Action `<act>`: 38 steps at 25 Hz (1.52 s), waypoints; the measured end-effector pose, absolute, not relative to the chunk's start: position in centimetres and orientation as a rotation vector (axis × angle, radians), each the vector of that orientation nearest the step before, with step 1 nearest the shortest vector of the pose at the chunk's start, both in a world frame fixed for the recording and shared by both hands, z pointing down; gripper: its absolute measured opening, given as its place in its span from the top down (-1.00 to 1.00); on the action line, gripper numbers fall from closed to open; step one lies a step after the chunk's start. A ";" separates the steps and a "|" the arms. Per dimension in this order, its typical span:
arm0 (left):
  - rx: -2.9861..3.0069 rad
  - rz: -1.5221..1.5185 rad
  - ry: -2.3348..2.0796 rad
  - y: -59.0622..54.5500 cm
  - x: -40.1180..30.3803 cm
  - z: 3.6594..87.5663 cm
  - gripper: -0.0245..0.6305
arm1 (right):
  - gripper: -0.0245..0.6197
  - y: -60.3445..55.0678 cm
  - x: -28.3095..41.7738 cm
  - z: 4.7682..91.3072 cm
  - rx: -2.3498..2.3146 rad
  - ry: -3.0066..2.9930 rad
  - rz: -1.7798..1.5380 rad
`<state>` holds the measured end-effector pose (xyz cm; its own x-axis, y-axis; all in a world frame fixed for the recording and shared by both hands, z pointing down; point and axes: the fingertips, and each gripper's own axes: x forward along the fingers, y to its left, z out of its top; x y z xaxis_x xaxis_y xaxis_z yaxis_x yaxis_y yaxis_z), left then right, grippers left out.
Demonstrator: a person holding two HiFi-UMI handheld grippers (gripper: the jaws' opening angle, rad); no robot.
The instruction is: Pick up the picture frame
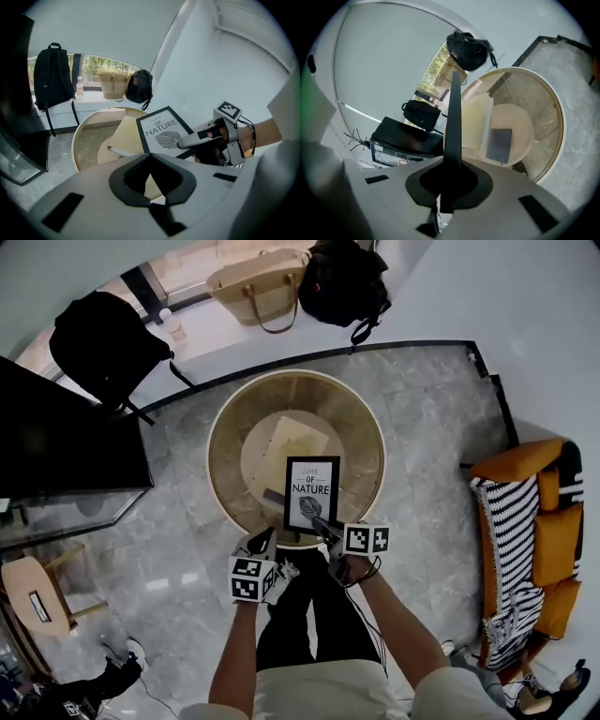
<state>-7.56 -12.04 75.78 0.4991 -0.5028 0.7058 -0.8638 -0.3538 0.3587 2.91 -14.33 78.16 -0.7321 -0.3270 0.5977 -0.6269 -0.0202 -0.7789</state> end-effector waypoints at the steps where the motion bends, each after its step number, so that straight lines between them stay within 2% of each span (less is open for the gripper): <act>1: 2.019 0.628 -1.121 -11.8 -7.4 75.4 0.86 | 0.80 -14.3 2.8 77.4 1.013 -2.034 1.803; 24: 2.080 0.450 -1.214 -9.7 -7.3 59.1 0.86 | 0.80 -10.2 1.2 61.2 1.138 -2.241 1.715; 33: 2.124 0.402 -1.229 -7.3 -6.3 53.8 0.86 | 0.80 -7.8 0.6 57.3 1.081 -2.297 1.728; 38: 2.123 0.398 -1.287 -6.3 -8.3 52.3 0.86 | 0.80 -6.4 -0.4 56.4 1.019 -2.333 1.665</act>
